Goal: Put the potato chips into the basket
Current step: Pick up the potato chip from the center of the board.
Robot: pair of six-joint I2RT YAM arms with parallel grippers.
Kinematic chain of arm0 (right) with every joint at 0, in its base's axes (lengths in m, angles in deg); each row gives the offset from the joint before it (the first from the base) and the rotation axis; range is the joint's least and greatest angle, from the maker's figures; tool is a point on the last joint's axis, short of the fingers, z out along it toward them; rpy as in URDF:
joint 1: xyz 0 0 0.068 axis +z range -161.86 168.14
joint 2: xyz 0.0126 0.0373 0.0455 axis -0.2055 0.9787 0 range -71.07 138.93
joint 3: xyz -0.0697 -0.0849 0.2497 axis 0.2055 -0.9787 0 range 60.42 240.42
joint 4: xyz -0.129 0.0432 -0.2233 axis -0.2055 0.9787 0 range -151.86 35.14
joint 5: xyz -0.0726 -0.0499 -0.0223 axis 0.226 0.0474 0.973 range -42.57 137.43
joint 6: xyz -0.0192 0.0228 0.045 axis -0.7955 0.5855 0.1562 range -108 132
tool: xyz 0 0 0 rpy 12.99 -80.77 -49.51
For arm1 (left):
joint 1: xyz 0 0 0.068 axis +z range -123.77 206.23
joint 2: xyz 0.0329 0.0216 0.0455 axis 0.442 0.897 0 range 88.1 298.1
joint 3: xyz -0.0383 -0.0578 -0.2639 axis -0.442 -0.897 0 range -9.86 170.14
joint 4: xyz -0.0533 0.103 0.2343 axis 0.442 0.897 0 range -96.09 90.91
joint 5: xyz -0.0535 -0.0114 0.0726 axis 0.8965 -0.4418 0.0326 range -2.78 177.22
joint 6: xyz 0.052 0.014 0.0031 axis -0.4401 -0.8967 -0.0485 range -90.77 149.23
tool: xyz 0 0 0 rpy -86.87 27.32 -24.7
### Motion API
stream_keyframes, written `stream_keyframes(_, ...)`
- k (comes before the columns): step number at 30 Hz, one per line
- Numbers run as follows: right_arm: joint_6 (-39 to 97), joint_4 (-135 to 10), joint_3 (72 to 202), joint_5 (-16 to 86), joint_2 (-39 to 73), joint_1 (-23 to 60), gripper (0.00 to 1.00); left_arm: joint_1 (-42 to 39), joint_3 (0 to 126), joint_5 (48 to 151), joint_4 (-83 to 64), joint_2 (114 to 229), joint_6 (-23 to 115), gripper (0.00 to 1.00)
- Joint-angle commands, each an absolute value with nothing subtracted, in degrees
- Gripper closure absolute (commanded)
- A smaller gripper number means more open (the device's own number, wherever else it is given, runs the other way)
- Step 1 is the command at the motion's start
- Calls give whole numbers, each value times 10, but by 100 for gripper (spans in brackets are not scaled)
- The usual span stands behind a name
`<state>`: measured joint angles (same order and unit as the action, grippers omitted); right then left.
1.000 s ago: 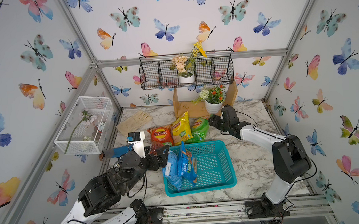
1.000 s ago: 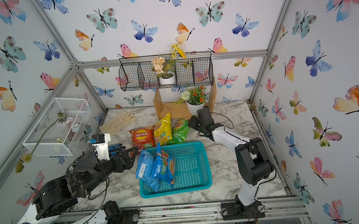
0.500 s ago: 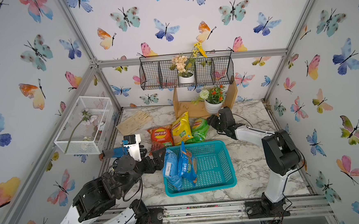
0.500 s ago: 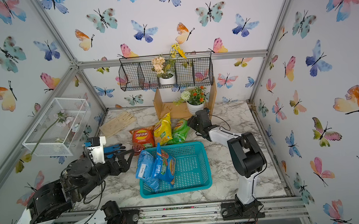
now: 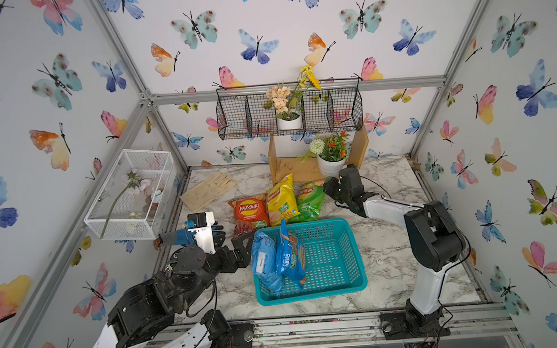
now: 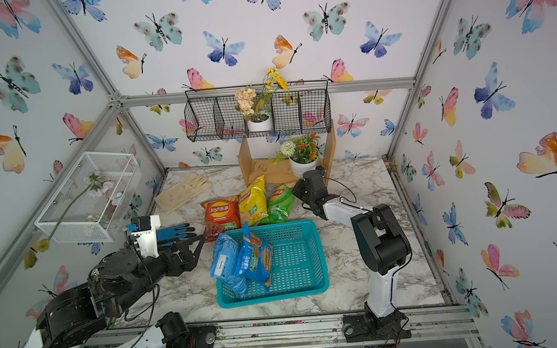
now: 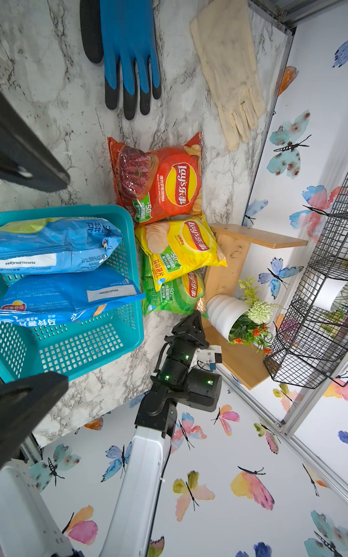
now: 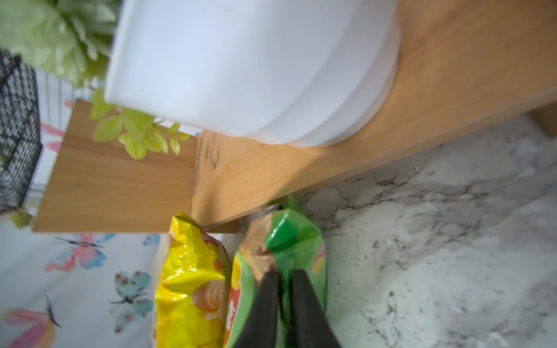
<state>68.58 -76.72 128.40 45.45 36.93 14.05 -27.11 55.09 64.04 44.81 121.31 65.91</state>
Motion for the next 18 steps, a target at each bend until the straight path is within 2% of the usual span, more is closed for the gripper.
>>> stream_keyframes(1, 694, -778, 1273, 431, 349, 138, 98, -269, 557, 626, 446, 1219, 650, 1)
stream_keyframes(11, 694, -794, 1228, 382, 258, 141, 98, -269, 602, 627, 437, 1266, 608, 1)
stream_keyframes(18, 629, -746, 1223, 389, 178, 143, 98, -269, 617, 634, 428, 1282, 594, 1)
